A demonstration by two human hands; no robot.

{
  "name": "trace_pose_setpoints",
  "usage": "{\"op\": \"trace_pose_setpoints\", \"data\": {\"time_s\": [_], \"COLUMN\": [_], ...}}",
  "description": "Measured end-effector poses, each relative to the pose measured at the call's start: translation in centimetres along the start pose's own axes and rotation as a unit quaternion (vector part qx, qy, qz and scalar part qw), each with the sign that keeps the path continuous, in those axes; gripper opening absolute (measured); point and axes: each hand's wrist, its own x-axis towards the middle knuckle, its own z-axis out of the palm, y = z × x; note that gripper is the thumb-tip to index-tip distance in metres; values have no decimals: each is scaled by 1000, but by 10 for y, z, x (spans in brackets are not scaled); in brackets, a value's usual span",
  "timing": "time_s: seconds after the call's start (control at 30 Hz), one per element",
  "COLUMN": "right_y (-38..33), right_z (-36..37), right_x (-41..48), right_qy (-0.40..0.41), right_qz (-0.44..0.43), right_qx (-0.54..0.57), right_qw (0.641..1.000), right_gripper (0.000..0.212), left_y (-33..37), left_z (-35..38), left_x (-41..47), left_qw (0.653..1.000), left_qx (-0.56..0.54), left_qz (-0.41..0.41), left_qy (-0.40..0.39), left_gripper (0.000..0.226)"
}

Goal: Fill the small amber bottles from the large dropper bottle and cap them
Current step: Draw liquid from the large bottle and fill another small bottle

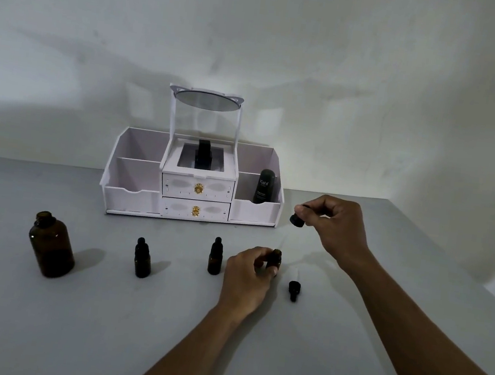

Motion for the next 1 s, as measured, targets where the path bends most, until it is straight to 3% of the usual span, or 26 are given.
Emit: {"op": "trace_pose_setpoints", "data": {"time_s": [0.47, 0.67, 0.83, 0.9, 1.0], "right_y": [-5, -38, -98, -118, -142], "right_z": [3, -4, 8, 27, 68], "right_x": [-3, -3, -2, -3, -8], "right_qy": [-1, 22, 190, 169, 50], "right_qz": [10, -43, -84, -48, 36], "right_qx": [-32, -42, 179, 286, 347], "right_qw": [999, 998, 962, 942, 936], "right_gripper": [4, 5, 6, 4, 4], "left_y": [-1, -2, -15, -26, -48], "left_z": [1, -11, -49, -76, -122], "left_x": [1, -15, -59, -74, -88], "left_qw": [1000, 998, 993, 992, 992], "left_qx": [-2, -48, -104, -114, -106], "left_qz": [-1, -17, -25, -38, -65], "left_qy": [-5, -39, -47, -37, 8], "left_gripper": [41, 60, 46, 37, 26]}}
